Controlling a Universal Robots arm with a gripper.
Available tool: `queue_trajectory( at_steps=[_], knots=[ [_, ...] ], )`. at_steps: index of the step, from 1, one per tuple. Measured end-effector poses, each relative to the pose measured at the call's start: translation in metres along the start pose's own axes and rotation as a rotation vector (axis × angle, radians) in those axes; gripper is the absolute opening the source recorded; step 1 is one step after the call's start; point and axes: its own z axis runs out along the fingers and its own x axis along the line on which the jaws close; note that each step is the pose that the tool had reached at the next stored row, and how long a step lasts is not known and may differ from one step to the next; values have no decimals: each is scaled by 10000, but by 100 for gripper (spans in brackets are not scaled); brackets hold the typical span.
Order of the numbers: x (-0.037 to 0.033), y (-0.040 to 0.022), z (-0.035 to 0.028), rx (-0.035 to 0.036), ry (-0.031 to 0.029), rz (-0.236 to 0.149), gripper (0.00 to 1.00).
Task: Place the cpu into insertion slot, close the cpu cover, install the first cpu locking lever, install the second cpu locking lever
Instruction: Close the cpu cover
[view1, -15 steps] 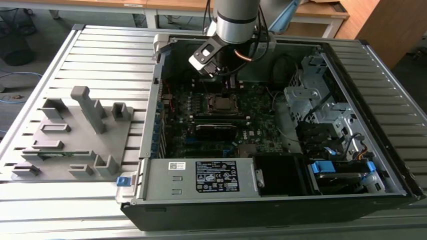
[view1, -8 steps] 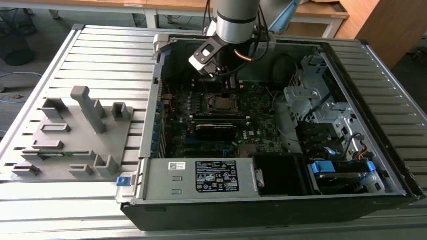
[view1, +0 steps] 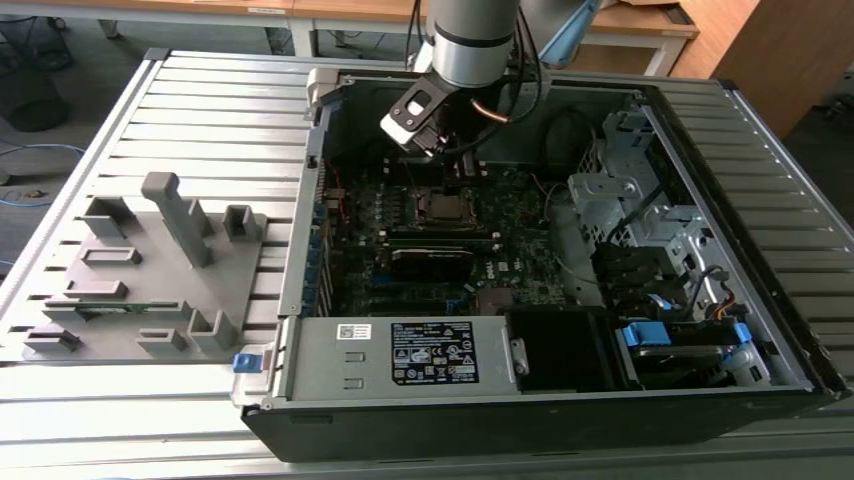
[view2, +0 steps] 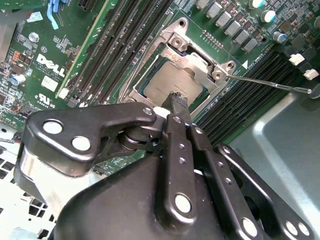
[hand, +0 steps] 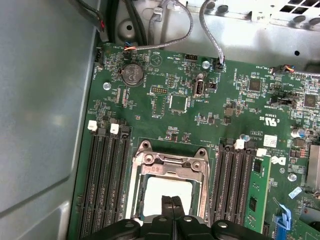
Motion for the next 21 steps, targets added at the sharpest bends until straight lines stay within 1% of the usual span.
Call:
queue_trajectory(
  at_steps=[12,18,21],
  knots=[
    [0,0,0,0,0,-16,10],
    [0,0,0,-2,4,-246,10],
    [0,0,0,-2,5,-258,10]
  ],
)
